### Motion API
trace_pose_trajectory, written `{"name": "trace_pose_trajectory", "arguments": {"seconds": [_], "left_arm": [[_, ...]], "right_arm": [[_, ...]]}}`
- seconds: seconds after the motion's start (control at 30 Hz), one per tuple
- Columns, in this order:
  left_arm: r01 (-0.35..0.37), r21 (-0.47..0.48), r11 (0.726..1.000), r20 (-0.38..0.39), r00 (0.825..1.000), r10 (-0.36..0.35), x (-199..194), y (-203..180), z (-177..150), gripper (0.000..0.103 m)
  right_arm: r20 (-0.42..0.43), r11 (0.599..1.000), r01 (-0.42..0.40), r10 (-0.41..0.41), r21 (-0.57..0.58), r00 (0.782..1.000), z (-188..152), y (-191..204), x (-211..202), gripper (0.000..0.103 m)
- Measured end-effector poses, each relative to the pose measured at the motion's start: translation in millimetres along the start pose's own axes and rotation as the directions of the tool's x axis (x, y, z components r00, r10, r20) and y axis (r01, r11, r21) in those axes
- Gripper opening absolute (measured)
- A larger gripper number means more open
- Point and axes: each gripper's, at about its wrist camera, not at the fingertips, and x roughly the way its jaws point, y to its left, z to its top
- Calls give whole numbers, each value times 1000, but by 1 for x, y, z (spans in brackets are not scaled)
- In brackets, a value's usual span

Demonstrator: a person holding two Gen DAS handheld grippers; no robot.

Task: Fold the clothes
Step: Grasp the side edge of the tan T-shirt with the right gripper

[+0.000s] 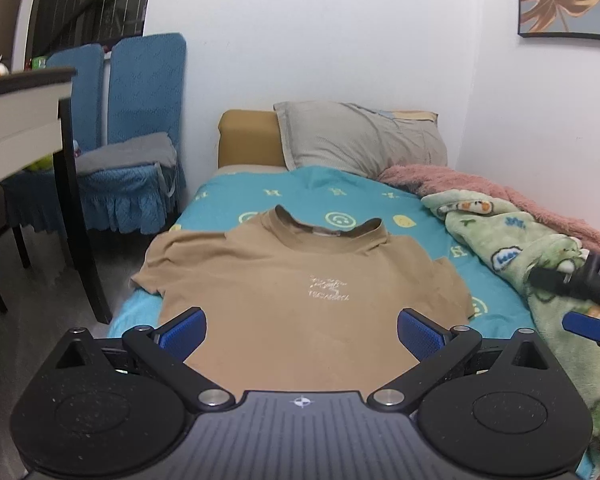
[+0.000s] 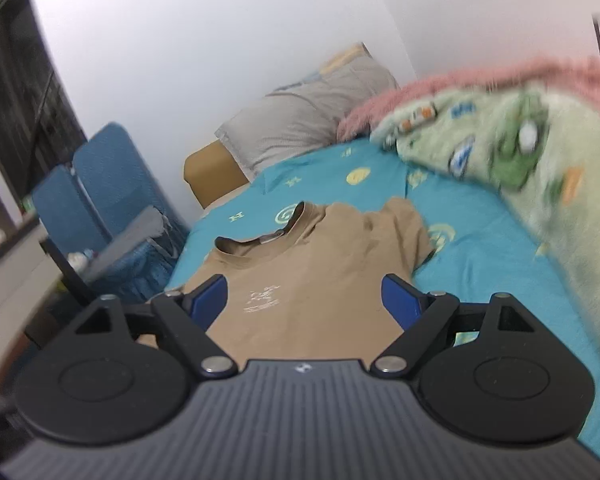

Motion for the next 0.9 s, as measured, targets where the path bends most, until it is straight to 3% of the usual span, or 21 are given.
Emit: {"name": "trace_pose_trajectory", "arguments": {"seconds": [0.2,0.37,0.4,0.53,0.6,0.7,0.73,0.77,0.83,0.9], "left_arm": [[-9,12,1000,-30,1000,9,28,27,-35,103],[41,-73,997,-119,992,-49,63,41,-45,103],[49,-85,995,-128,990,-59,70,43,-46,103],[74,-100,992,-142,986,-88,93,46,-53,103],[78,-112,991,-151,984,-95,104,47,-57,103],[81,-173,982,-176,978,-112,120,54,-61,103],[76,-197,978,-190,975,-114,125,57,-62,103],[65,-221,973,-207,972,-112,131,60,-64,103],[52,-253,966,-224,968,-110,137,66,-66,103],[48,-252,966,-222,969,-106,139,66,-67,103]], "right_arm": [[-39,946,-36,51,324,998,31,-58,82,86],[-51,862,21,6,506,999,29,-123,154,87],[-56,846,37,-9,533,998,26,-134,166,87],[-88,849,109,-74,517,993,25,-158,206,87],[-91,829,94,-53,552,994,20,-165,224,77],[-87,791,63,-12,608,996,13,-174,250,76],[-76,805,65,-25,589,997,12,-171,254,75],[-69,820,74,-42,568,997,11,-169,256,71],[-65,835,98,-75,541,995,10,-168,260,30],[-46,831,83,-69,550,997,7,-172,259,16]]}}
